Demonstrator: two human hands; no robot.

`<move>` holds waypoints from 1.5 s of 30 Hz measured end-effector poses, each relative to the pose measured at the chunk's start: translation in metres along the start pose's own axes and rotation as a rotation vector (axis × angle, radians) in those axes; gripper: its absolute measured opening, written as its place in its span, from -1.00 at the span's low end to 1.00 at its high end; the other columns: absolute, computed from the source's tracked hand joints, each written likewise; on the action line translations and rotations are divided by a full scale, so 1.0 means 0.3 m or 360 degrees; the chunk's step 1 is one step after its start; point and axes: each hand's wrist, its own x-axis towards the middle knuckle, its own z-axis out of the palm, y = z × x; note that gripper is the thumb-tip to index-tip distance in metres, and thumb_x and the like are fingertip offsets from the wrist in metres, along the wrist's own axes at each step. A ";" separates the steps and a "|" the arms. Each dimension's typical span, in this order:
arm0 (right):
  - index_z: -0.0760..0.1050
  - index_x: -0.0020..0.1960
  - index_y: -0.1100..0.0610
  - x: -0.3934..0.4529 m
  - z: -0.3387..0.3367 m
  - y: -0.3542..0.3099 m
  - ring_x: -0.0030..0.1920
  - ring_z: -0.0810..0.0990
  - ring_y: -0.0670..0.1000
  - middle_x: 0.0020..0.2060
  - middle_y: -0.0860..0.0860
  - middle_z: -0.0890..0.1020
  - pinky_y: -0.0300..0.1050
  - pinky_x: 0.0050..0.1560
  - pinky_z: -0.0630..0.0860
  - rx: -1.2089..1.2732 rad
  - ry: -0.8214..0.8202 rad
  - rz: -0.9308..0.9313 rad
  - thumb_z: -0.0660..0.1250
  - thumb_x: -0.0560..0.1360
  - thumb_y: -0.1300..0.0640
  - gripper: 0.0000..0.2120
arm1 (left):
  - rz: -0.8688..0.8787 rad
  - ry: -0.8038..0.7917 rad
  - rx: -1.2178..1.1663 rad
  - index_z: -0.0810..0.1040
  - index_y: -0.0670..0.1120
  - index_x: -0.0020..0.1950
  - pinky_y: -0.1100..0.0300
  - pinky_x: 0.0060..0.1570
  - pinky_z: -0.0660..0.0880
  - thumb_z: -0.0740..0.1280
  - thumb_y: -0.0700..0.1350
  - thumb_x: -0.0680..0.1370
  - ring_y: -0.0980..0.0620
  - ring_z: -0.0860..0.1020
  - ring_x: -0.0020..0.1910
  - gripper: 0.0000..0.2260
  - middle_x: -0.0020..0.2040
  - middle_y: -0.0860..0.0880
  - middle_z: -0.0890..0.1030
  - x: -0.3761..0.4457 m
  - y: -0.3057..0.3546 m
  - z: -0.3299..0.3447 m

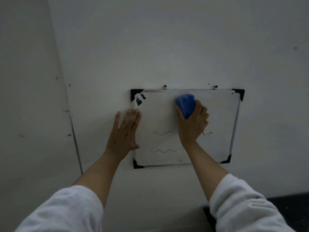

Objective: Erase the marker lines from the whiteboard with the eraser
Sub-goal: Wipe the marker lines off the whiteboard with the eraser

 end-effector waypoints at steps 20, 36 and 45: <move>0.40 0.15 0.12 -0.106 -0.102 -0.173 0.00 0.55 0.06 0.03 0.06 0.53 -0.01 -0.06 0.51 0.1208 -0.0695 0.0574 0.15 0.53 -0.28 -0.53 | -0.0477 0.0462 -0.1343 0.47 -0.15 0.37 0.13 -0.21 0.53 -0.03 0.17 0.58 -0.11 0.64 -0.04 -0.43 0.10 -0.13 0.66 0.151 0.174 -0.272; 0.30 0.42 0.12 0.039 -0.145 0.139 0.32 0.34 0.12 0.35 0.09 0.40 0.04 0.27 0.24 0.0280 -0.0343 0.0267 0.09 0.63 -0.02 -0.59 | -0.0292 0.0511 -0.0613 0.32 -0.19 0.27 0.09 -0.22 0.47 0.50 -0.02 0.29 -0.22 0.58 -0.04 -0.35 0.11 -0.24 0.58 0.181 0.052 -0.133; 0.20 0.48 -0.03 0.147 -0.156 0.364 0.36 0.35 0.14 0.47 0.06 0.28 0.12 0.23 0.32 -0.0318 -0.0373 -0.0156 0.06 0.62 -0.03 -0.56 | 0.0339 0.0688 -0.0039 0.38 -0.16 0.29 0.11 -0.18 0.43 0.37 0.06 0.46 -0.06 0.47 -0.06 -0.51 0.13 -0.09 0.40 0.044 0.100 0.066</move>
